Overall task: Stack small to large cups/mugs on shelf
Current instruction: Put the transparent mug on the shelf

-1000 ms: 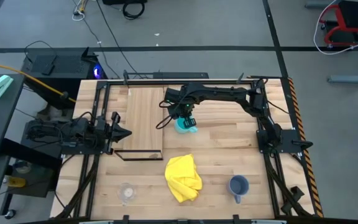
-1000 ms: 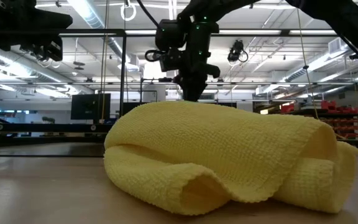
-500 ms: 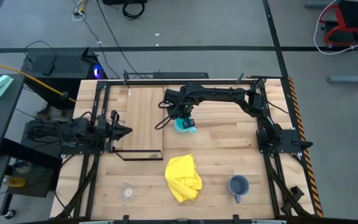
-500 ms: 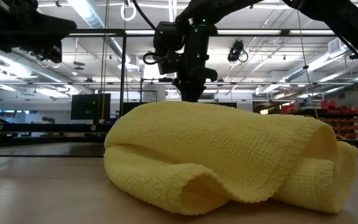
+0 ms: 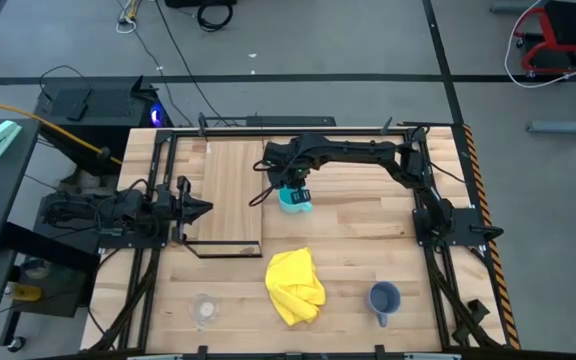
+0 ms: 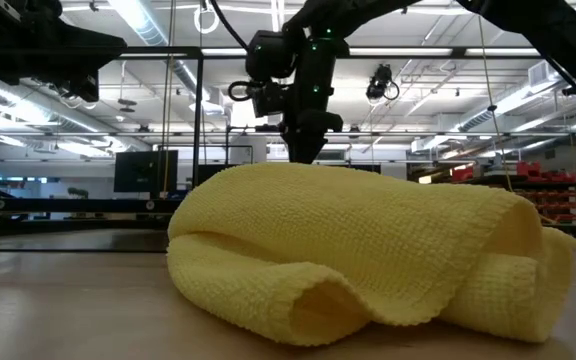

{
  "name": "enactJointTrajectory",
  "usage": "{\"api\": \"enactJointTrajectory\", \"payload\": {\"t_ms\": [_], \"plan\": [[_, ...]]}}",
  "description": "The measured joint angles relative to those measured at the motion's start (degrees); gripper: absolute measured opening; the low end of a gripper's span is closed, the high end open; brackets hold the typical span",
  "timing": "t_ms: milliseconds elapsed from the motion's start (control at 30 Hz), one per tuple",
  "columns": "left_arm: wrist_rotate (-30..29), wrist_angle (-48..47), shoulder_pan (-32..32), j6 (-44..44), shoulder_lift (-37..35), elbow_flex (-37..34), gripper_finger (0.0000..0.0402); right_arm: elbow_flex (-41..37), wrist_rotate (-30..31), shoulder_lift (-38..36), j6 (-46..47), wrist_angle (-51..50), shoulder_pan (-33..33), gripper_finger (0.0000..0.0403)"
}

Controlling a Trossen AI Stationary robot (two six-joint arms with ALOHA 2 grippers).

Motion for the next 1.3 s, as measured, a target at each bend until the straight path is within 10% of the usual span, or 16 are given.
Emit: {"api": "enactJointTrajectory", "payload": {"t_ms": [367, 767, 1300], "plan": [[3.7, -0.8, -0.7, 7.3, 0.0, 7.9, 0.0039, 0.2, 0.6, -10.9, 13.5, -0.6, 1.3, 0.0070], [3.7, -28.7, -5.2, 2.0, 15.0, 30.4, 0.0036, 0.0, 0.4, -24.4, 30.4, -0.8, 10.8, 0.0070], [-4.0, -85.0, -21.5, -40.8, 52.4, 68.6, 0.0010, -4.9, 6.9, -24.0, 43.2, -3.0, 29.7, 0.0070]]}}
